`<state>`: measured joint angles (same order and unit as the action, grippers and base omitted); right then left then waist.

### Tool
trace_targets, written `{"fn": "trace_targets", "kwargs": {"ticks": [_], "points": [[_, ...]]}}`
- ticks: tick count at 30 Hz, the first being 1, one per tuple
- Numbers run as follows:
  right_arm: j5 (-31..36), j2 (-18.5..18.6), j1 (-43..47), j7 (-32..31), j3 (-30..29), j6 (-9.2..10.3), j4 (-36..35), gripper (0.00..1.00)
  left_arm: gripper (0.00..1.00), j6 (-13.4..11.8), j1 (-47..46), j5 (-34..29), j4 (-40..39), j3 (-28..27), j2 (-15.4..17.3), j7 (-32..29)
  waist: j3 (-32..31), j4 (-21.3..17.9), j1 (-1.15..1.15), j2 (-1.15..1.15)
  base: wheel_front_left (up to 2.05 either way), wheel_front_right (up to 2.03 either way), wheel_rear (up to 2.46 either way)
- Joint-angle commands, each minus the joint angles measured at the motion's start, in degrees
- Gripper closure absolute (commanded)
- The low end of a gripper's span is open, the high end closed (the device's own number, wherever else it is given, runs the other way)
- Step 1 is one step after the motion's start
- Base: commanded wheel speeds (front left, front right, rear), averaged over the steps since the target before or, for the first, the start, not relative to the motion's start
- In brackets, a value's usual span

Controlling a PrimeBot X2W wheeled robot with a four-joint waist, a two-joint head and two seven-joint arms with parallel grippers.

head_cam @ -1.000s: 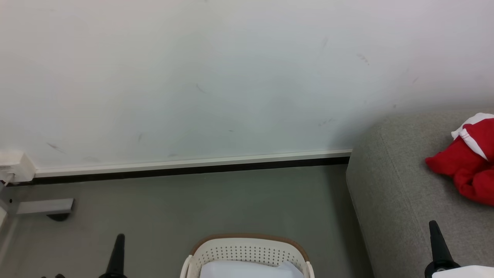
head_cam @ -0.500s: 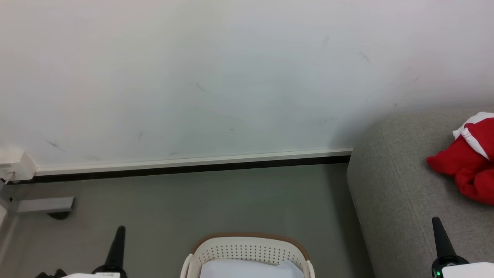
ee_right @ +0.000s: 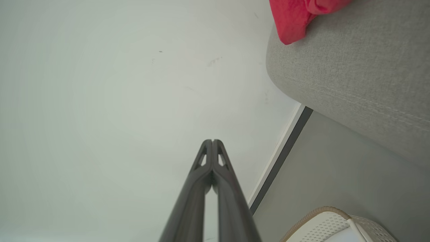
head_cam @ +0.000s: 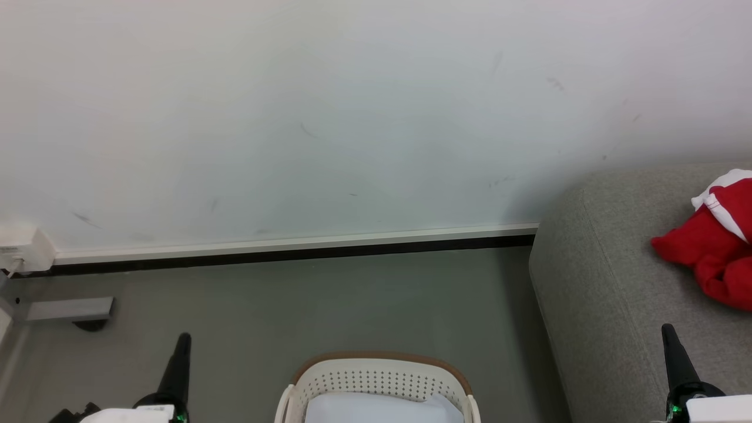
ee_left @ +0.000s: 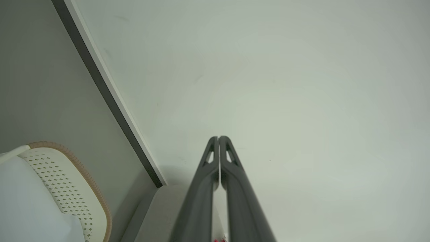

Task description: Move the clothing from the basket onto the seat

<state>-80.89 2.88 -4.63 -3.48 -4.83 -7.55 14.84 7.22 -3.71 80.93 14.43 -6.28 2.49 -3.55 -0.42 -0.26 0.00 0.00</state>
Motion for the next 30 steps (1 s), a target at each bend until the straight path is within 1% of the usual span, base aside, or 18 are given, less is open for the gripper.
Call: {"fn": "trace_targets", "kwargs": {"ticks": [1,24,27,30], "points": [[-1.4,0.4,-1.0,-0.2,-0.3,0.09,-0.4,1.00,1.00,0.3,-1.1,1.8,-0.3,-0.2,0.5,-0.6,0.0,0.0,0.00,0.00,0.00,0.00,0.00],[-11.2,0.4,-1.8,-2.8,-1.5,0.12,-1.0,1.00,1.00,0.4,-2.7,10.8,-0.4,-0.3,0.6,-3.0,0.5,0.2,0.00,0.00,0.00,0.00,0.00],[-12.0,0.4,-1.9,-3.0,-1.6,0.12,-1.0,1.00,1.00,0.4,-2.9,12.0,-0.4,-0.3,0.6,-3.2,0.6,0.3,0.00,0.00,0.00,0.00,0.00],[-11.7,0.3,-1.9,-3.0,-1.6,0.12,-1.0,1.00,1.00,0.4,-2.8,11.8,-0.4,-0.3,0.6,-3.2,0.6,0.3,0.00,0.00,0.00,0.00,0.00]]}}
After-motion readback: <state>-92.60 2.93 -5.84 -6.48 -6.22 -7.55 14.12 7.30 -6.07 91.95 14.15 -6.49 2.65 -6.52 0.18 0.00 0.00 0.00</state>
